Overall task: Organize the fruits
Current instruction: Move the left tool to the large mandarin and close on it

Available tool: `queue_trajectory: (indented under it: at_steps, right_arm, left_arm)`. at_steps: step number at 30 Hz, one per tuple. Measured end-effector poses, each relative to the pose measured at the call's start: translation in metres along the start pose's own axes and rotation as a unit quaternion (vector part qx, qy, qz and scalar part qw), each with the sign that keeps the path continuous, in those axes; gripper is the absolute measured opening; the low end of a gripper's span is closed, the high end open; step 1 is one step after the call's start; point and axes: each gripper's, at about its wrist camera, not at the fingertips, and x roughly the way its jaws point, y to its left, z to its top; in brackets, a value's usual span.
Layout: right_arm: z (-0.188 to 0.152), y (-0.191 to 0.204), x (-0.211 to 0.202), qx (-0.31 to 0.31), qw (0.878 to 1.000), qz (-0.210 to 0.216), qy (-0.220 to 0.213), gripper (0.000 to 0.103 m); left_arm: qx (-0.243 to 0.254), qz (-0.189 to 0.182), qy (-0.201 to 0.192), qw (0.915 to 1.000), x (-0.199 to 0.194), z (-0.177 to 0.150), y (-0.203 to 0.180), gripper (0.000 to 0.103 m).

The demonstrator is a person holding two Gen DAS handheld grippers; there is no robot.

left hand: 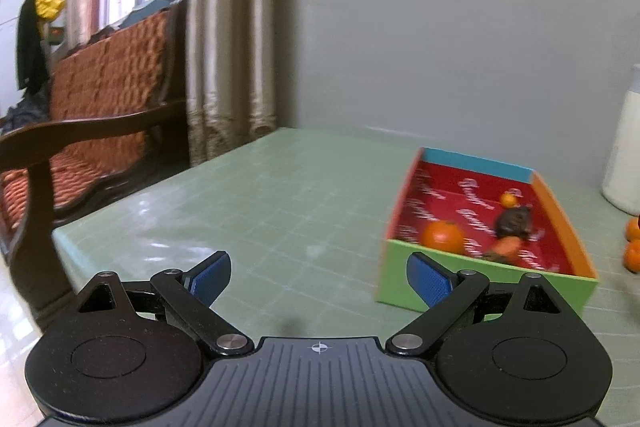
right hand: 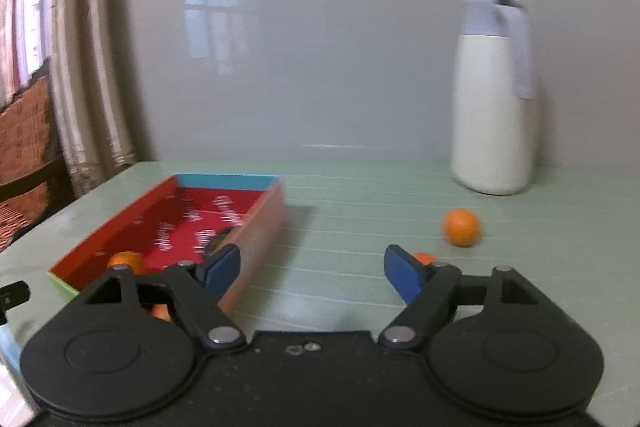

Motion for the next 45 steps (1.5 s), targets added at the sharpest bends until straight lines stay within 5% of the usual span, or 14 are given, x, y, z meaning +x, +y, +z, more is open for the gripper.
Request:
queue_trajectory:
  at_steps: [18, 33, 45]
  right_arm:
    - [-0.014, -0.102, -0.037, 0.056, 0.991, -0.122, -0.013, 0.086]
    - [-0.028, -0.161, -0.07, 0.099, 0.972, -0.212, -0.028, 0.088]
    - [-0.042, -0.201, -0.097, 0.136, 0.956, -0.259, -0.039, 0.09]
  left_arm:
    - [0.057, -0.081, -0.021, 0.9949, -0.016, 0.003, -0.092, 0.094]
    - [0.14, -0.193, -0.021, 0.971, -0.024, 0.018, -0.215, 0.094]
    - [0.182, -0.227, 0.017, 0.9566, 0.012, 0.003, -0.298, 0.094]
